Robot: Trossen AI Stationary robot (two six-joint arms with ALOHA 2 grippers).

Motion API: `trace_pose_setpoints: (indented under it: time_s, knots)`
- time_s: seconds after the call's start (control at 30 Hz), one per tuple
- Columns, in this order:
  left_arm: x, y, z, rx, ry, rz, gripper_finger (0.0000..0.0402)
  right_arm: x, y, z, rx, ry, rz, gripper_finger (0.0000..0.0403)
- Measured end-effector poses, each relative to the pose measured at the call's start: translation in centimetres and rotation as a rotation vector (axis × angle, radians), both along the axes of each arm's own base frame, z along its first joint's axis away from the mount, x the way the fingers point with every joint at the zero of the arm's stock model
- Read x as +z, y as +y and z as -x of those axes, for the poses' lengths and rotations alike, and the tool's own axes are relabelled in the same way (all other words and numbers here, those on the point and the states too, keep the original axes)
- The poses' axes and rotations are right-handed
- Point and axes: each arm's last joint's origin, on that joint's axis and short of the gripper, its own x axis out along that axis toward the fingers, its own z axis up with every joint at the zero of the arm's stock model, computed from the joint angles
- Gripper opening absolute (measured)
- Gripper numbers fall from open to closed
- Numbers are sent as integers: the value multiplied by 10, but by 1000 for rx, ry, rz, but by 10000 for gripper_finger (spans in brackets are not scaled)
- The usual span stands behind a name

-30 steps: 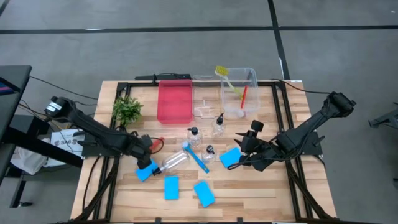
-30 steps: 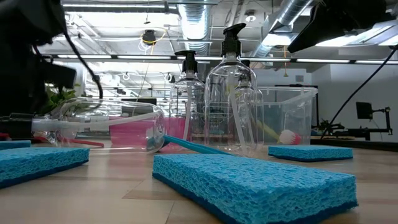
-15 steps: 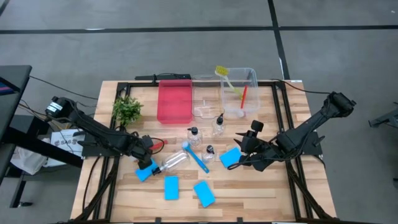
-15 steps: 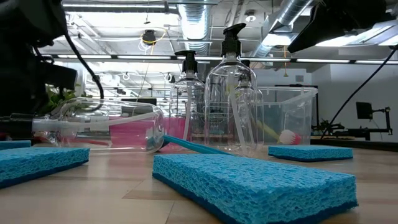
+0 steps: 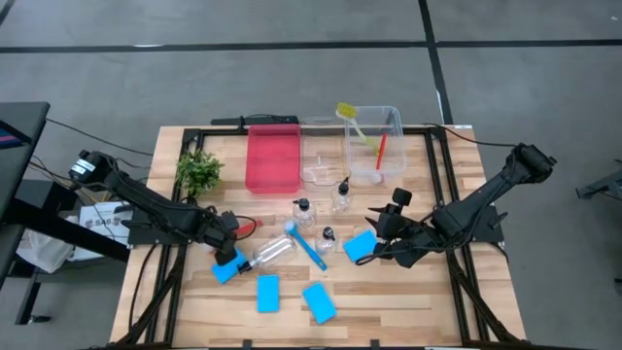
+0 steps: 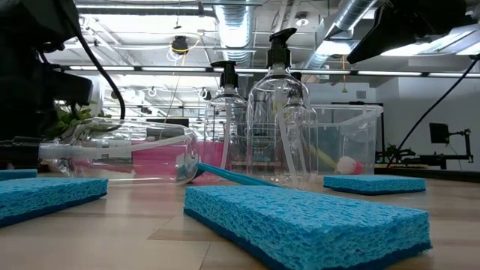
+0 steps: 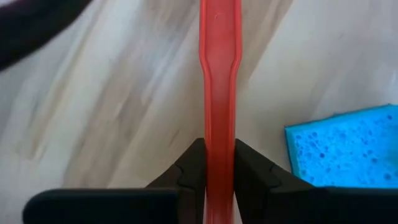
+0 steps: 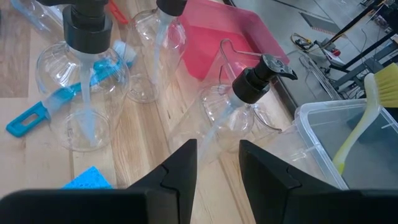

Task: Pick & Place Kitchen Sink Supplies
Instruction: Put the orange kitchen brush into the white bin

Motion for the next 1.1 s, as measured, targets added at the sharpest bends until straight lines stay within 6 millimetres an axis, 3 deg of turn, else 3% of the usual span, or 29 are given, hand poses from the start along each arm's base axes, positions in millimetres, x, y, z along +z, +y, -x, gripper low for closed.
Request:
trace_pose_setpoints:
  time_s: [0.3, 0.7, 1.1]
  knots:
    - [3, -2, -2, -55, -2, -3, 54, 0, 0, 0, 0, 0, 0, 113]
    - [24, -7, -16, -156, -85, -53, 55, 1, 0, -1, 0, -10, -7, 113]
    - [40, -5, -15, -219, -157, -88, 56, 1, 0, -1, 0, -11, -7, 113]
